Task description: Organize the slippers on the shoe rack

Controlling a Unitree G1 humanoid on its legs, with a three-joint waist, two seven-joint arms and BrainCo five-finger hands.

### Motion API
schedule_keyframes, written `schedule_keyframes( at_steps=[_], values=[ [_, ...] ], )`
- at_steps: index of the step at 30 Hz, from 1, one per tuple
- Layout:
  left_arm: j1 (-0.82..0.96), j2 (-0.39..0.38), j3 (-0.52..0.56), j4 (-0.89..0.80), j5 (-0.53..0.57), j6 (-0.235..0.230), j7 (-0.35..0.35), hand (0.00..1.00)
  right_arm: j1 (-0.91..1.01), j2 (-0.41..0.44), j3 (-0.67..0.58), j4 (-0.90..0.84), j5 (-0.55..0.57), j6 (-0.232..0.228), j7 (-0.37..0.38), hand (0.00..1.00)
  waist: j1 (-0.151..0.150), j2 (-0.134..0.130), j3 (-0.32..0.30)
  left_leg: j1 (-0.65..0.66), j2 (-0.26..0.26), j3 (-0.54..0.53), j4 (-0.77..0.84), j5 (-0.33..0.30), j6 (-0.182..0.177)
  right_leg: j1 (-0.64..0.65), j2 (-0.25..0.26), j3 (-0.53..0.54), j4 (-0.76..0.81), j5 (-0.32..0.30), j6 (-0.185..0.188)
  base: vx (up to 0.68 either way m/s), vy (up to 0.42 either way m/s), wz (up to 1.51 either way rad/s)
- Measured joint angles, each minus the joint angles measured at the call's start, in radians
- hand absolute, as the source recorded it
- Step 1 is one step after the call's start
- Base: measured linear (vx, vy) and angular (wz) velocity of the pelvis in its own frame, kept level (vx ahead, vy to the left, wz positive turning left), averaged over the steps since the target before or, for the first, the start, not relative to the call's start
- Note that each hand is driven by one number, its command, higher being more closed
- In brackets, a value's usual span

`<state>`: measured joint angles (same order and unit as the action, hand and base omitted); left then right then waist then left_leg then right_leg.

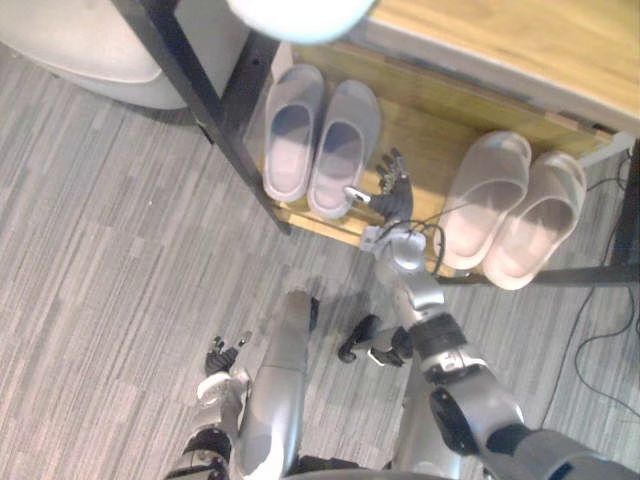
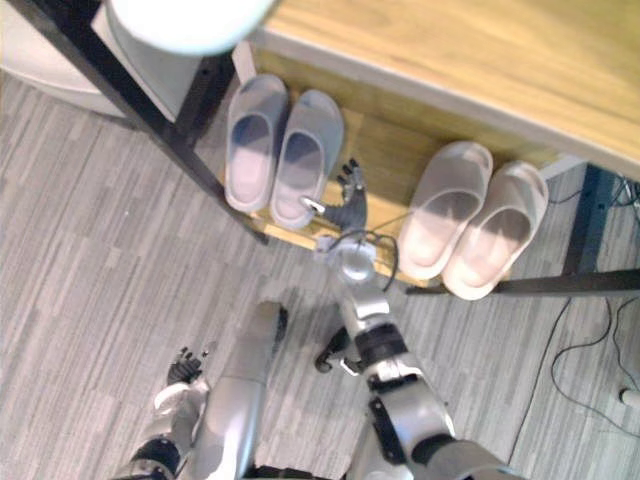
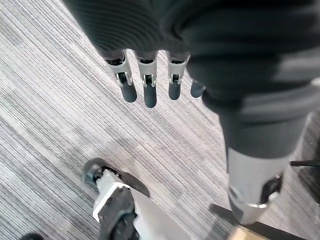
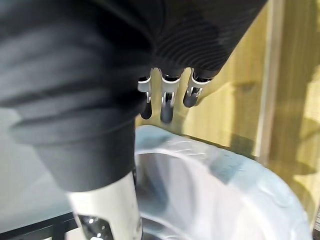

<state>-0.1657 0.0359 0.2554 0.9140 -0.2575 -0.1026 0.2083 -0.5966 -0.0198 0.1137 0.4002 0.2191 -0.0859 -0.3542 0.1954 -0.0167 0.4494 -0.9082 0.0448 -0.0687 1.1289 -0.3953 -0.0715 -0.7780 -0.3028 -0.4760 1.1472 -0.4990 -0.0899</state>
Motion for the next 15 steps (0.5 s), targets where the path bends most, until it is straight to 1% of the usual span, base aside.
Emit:
schedule_keyframes(
  at_steps=[1, 4, 6, 7, 8, 9, 10, 12, 13, 15],
  values=[
    [0.009, 0.001, 0.001, -0.002, 0.0, -0.001, 0.001, 0.0, 0.034, -0.002, -0.002, -0.009, -0.025, 0.0, 0.006, 0.0, -0.007, 0.0, 0.0, 0.029, 0.004, 0.003, -0.017, 0.001, -0.001, 0.027, 0.008, 0.0, -0.021, 0.006, -0.002, 0.06, 0.0, -0.1],
    [0.045, 0.01, -0.002, -0.017, 0.001, -0.001, -0.008, 0.0, 0.116, -0.023, -0.008, -0.046, -0.034, 0.002, 0.028, 0.0, -0.024, 0.0, 0.0, 0.103, 0.013, 0.02, -0.076, 0.011, 0.0, 0.089, 0.018, 0.002, -0.081, 0.031, -0.01, 0.07, 0.002, -0.12],
    [0.075, 0.021, -0.017, -0.02, 0.003, -0.001, -0.019, 0.0, 0.196, -0.042, -0.016, -0.102, -0.068, 0.003, 0.044, 0.0, -0.037, -0.001, -0.001, 0.19, 0.02, 0.038, -0.15, 0.024, 0.001, 0.164, 0.033, 0.003, -0.153, 0.056, -0.005, 0.08, 0.006, -0.15],
    [0.08, 0.024, -0.02, -0.02, 0.003, -0.001, -0.019, 0.0, 0.21, -0.046, -0.016, -0.113, -0.069, 0.003, 0.046, 0.0, -0.039, 0.0, -0.001, 0.208, 0.022, 0.04, -0.162, 0.027, 0.002, 0.179, 0.037, 0.004, -0.165, 0.062, -0.004, 0.1, 0.011, -0.15],
    [0.095, 0.031, -0.028, -0.019, 0.014, -0.001, -0.022, 0.0, 0.252, -0.06, -0.015, -0.146, -0.083, 0.003, 0.059, 0.0, -0.044, -0.003, -0.003, 0.266, 0.029, 0.053, -0.206, 0.036, 0.001, 0.229, 0.047, 0.003, -0.211, 0.08, -0.008, 0.08, 0.016, -0.18],
    [0.108, 0.035, -0.036, -0.019, 0.026, -0.001, -0.029, 0.0, 0.288, -0.064, -0.014, -0.173, -0.104, 0.0, 0.072, 0.0, -0.049, -0.005, -0.012, 0.308, 0.032, 0.063, -0.248, 0.045, 0.003, 0.263, 0.056, 0.004, -0.251, 0.094, -0.002, 0.1, 0.021, -0.18],
    [0.112, 0.037, -0.04, -0.019, 0.03, -0.001, -0.034, 0.0, 0.298, -0.066, -0.013, -0.178, -0.104, 0.0, 0.075, 0.0, -0.05, -0.005, -0.018, 0.316, 0.032, 0.064, -0.259, 0.047, 0.003, 0.272, 0.059, 0.003, -0.263, 0.097, 0.001, 0.12, 0.023, -0.13],
    [0.143, 0.058, -0.081, -0.01, 0.05, -0.001, -0.054, 0.0, 0.376, -0.07, -0.014, -0.188, -0.141, -0.006, 0.11, 0.0, -0.065, -0.012, -0.069, 0.405, 0.033, 0.084, -0.377, 0.084, 0.006, 0.345, 0.084, 0.004, -0.377, 0.139, 0.016, 0.12, 0.03, -0.1],
    [0.147, 0.06, -0.088, -0.007, 0.054, 0.0, -0.057, 0.0, 0.389, -0.071, -0.012, -0.188, -0.142, -0.006, 0.115, 0.0, -0.066, -0.013, -0.077, 0.42, 0.033, 0.087, -0.397, 0.091, 0.006, 0.357, 0.088, 0.004, -0.396, 0.146, 0.017, 0.1, 0.037, -0.11],
    [0.169, 0.087, -0.148, 0.027, 0.083, 0.0, -0.071, 0.0, 0.473, -0.073, -0.008, -0.168, -0.183, -0.01, 0.152, 0.0, -0.081, -0.018, -0.14, 0.527, 0.03, 0.106, -0.55, 0.143, 0.008, 0.443, 0.12, 0.009, -0.54, 0.205, 0.031, 0.13, 0.048, -0.13]
  ],
)
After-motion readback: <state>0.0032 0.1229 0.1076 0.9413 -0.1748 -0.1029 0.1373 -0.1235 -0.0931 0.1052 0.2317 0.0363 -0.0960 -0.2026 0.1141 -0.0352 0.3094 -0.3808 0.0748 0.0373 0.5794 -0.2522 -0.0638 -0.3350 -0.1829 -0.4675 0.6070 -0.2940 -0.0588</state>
